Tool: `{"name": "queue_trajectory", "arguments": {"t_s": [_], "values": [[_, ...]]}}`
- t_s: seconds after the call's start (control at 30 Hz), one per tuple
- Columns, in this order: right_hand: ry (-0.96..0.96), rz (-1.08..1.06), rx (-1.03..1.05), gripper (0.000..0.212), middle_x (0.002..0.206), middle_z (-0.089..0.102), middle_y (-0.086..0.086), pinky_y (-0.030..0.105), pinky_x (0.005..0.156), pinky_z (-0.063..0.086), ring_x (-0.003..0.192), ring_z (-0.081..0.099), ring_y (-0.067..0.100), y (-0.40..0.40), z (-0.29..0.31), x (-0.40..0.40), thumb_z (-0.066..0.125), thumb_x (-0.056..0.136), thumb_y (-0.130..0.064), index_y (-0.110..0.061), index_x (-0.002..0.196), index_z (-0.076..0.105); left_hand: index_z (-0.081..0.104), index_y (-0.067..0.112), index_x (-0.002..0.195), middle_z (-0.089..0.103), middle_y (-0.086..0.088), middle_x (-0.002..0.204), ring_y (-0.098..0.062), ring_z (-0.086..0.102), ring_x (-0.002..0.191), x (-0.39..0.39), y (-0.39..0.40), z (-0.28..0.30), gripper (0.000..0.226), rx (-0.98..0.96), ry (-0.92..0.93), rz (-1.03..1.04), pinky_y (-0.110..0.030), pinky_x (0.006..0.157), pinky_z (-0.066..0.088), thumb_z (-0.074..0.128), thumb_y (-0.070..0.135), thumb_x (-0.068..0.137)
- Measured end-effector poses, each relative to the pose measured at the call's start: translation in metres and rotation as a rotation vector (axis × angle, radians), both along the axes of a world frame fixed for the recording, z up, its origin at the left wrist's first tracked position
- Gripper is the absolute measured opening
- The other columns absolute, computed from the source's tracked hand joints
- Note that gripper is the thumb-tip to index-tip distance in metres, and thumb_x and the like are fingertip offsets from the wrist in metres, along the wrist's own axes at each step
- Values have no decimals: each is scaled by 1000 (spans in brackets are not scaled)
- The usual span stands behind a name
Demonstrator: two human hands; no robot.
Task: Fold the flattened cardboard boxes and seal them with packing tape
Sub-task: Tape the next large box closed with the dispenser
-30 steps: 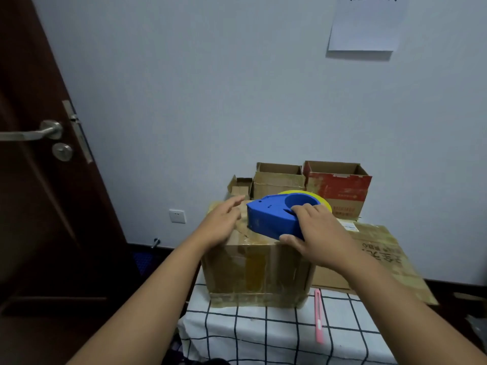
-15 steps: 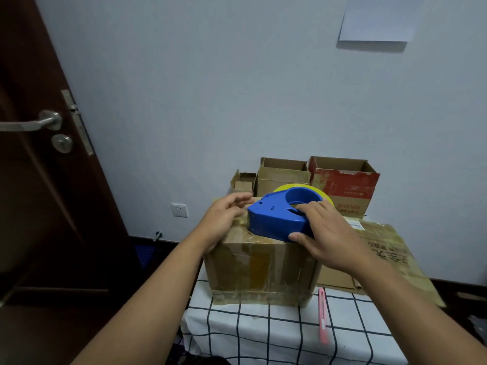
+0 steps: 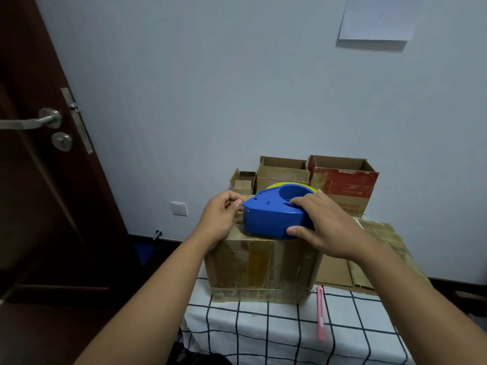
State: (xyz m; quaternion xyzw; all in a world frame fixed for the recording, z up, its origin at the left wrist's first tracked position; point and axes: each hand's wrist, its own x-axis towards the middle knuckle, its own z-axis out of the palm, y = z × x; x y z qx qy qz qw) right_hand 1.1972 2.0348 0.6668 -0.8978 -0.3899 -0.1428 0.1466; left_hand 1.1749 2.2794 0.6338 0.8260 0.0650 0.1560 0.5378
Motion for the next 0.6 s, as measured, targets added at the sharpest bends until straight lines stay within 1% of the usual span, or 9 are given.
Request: {"name": "queue_trajectory", "arguments": {"t_s": [0.07,0.13,0.2,0.3,0.37,0.43,0.53,0.57,0.6], "values": [[-10,22,-27,56,117,56,-5,33,105,31,100,34,4,2,7,2,61,91,-51,-20,136,50,62,25,94,67,3,100,-14,62,99,-1,0,0,18,-13,3,16,-31,87,51,49,15,101],[-27,18,-87,57,115,57,-4,29,96,30,99,39,9,6,15,4,58,91,-53,-22,138,49,61,24,95,66,4,99,-12,61,96,-2,-2,1,17,1,4,27,-27,82,50,47,16,102],[-27,3,-141,56,108,56,-4,26,85,29,95,43,13,9,23,6,56,91,-55,-25,138,48,60,23,98,64,5,97,-8,59,91,-4,-4,2,16,4,-6,41,-20,72,45,45,16,103],[8,-10,-168,54,102,55,-6,29,83,36,93,48,14,14,31,7,54,91,-57,-28,136,50,59,20,100,63,3,97,-6,58,88,-6,-5,3,16,-26,-14,48,-16,68,42,44,16,103],[44,-21,-182,54,107,57,-5,30,84,41,96,49,13,17,31,8,54,91,-58,-28,135,49,58,20,102,63,2,99,-6,58,89,-6,-5,3,16,-36,-12,38,-17,68,42,43,15,103],[72,-37,-195,64,119,57,-5,30,87,45,102,49,12,21,31,8,54,88,-63,-31,142,41,58,19,106,62,2,100,-5,58,89,-7,-4,4,16,-49,-1,24,-16,67,42,42,15,104],[76,-61,-245,102,129,50,-9,32,91,46,113,46,14,25,34,11,63,70,-78,-36,151,17,56,18,114,62,1,105,-6,59,93,-8,-3,4,19,-75,30,-8,-16,69,45,42,12,103],[46,-69,-282,107,132,50,-7,34,93,46,115,46,16,27,36,11,67,68,-76,-36,150,12,56,19,116,63,1,108,-7,60,96,-8,-1,4,20,-93,39,-18,-17,71,46,44,11,102],[4,-71,-305,104,133,50,-5,34,93,47,114,47,17,30,36,11,70,69,-70,-36,148,11,55,20,117,63,1,110,-8,61,98,-7,0,3,21,-113,41,-21,-18,73,48,45,10,102]]}}
